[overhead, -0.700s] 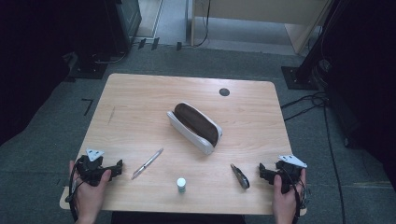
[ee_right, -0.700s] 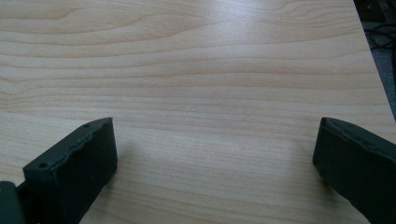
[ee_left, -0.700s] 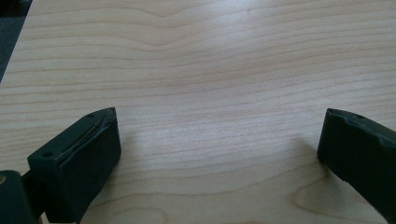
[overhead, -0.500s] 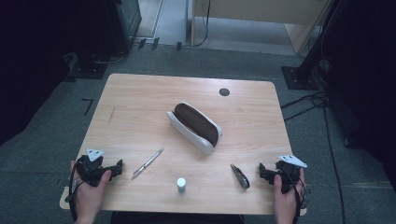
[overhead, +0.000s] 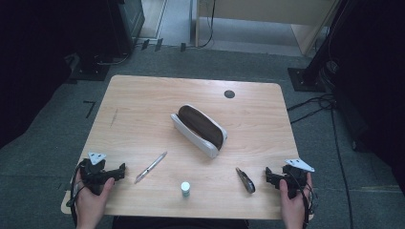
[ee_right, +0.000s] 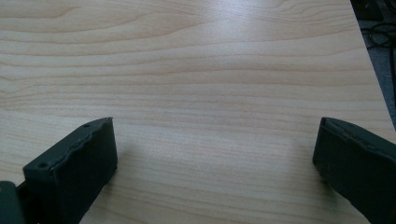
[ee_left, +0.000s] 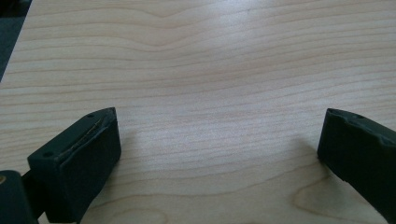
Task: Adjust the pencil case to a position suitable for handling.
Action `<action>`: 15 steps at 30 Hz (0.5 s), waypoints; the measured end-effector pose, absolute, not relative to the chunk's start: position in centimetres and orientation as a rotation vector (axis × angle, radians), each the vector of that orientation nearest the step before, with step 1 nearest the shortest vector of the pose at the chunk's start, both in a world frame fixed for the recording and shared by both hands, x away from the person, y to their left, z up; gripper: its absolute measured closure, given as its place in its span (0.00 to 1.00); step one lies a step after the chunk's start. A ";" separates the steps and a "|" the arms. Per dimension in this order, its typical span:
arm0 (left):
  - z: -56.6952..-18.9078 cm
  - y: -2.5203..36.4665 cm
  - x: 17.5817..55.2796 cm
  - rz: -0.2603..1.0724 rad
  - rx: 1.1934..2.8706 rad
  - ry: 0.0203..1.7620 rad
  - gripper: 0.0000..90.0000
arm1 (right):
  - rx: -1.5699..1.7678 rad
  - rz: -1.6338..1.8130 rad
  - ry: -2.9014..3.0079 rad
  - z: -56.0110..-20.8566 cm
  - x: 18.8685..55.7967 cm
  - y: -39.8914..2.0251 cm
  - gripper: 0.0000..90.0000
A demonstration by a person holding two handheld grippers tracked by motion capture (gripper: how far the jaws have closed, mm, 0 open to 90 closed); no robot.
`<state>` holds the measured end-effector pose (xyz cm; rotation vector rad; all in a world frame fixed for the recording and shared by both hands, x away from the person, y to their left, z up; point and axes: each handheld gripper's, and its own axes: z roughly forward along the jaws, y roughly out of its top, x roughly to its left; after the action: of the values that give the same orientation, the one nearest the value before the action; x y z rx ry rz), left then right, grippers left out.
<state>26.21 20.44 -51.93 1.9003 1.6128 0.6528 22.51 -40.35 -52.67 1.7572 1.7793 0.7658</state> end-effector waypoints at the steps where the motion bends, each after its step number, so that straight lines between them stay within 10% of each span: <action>1: -51.9 20.4 26.2 0.653 1.901 1.613 0.00 | 1.757 0.766 1.779 -52.7 22.5 -40.4 0.00; 15: -51.9 20.4 26.2 0.652 1.900 1.613 0.00 | 1.736 0.872 1.812 -51.7 22.2 -40.3 0.14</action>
<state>26.21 20.44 -51.93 1.9003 1.6128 0.6524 22.18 -40.29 -51.72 1.7361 1.8120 0.8720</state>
